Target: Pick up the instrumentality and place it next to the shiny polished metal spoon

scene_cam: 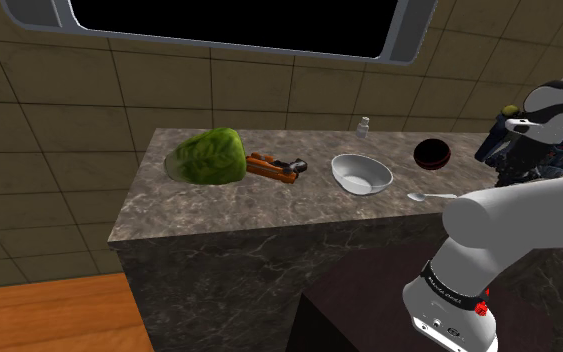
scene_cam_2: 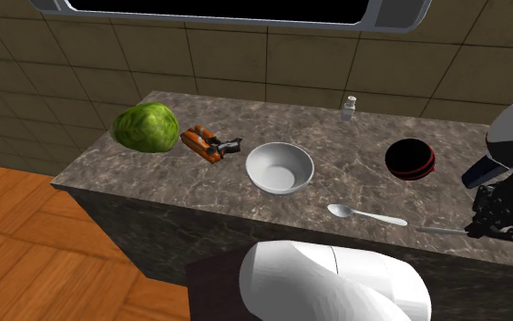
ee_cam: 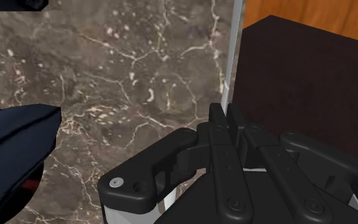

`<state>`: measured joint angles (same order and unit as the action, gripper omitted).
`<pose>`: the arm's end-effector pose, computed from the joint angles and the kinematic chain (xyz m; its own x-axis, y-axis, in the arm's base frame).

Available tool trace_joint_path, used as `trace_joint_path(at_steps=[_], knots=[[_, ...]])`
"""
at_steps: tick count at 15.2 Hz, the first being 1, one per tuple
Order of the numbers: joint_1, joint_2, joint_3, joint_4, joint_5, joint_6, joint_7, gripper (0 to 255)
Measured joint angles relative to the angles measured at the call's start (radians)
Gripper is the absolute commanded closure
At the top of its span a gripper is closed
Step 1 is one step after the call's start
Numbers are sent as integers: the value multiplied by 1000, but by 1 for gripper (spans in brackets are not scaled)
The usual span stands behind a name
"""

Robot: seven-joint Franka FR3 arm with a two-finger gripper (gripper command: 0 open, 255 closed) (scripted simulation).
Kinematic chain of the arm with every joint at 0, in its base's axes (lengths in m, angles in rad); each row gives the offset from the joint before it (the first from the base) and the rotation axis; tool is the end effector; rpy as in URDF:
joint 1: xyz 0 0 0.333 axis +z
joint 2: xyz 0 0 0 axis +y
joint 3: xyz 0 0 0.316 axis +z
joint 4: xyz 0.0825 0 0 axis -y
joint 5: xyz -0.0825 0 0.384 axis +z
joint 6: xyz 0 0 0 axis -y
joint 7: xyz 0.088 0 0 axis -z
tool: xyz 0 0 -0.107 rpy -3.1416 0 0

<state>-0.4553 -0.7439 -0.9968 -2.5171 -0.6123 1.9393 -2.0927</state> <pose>0.0121 -0.4029 0.4003 0.4894 0.8705 0.0523 0.8716 -0.4902 0.0026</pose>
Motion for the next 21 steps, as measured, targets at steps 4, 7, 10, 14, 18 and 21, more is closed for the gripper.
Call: trace_joint_path(at_steps=[4, 7, 10, 14, 18, 21], knots=[[10, 22, -43, -30, -21, 57, 1, 255], [16, 33, -62, -42, -30, 83, 2, 255], [15, 33, -65, -45, -32, 87, 2, 255], [15, 33, -65, -45, -32, 87, 2, 0], [15, 33, -65, -45, -32, 87, 2, 0], [-2, 9, -27, -24, -18, 38, -3, 0]])
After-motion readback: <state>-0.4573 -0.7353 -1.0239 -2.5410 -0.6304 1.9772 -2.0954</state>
